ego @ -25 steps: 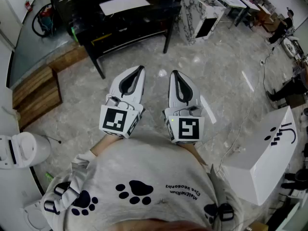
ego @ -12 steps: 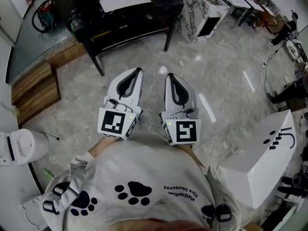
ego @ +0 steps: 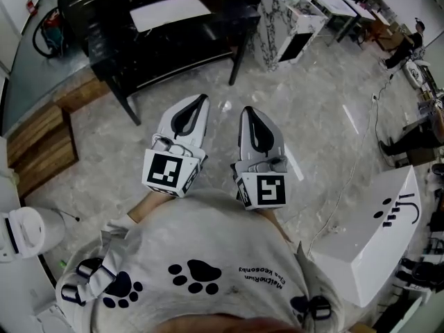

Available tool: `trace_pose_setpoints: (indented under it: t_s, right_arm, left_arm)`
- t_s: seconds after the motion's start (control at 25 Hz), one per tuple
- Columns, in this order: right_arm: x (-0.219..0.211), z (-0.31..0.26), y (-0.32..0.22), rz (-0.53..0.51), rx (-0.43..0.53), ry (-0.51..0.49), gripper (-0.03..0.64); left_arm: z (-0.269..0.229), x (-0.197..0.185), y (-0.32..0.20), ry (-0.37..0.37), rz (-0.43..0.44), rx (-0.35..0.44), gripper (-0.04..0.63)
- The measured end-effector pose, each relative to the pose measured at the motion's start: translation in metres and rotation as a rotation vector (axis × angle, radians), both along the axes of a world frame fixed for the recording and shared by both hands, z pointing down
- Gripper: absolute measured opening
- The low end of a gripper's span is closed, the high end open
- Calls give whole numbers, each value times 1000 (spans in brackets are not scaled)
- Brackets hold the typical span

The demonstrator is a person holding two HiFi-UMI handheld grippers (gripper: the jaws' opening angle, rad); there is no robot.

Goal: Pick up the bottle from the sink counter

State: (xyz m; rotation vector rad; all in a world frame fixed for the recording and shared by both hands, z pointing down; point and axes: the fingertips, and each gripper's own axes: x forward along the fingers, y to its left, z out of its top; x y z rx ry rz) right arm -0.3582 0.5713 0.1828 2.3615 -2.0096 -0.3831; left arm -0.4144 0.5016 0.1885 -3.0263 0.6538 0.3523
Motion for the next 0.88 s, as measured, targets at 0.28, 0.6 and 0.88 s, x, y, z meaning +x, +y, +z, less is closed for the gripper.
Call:
trace_pose_setpoints:
  t_s: [0.28,0.6,0.88]
  right_arm:
    - [59,-6,-89,44,14,-43,2]
    - [111,7,-170,101,10,-63,2]
    - [132,17,-218,107,-3,-82,2]
  left_arm:
    - [-13,61,-87,-3,60,29,2]
    - [-6,111,-175,-15,110,13,2]
    - [8,130,-221,-43,116,-21,2]
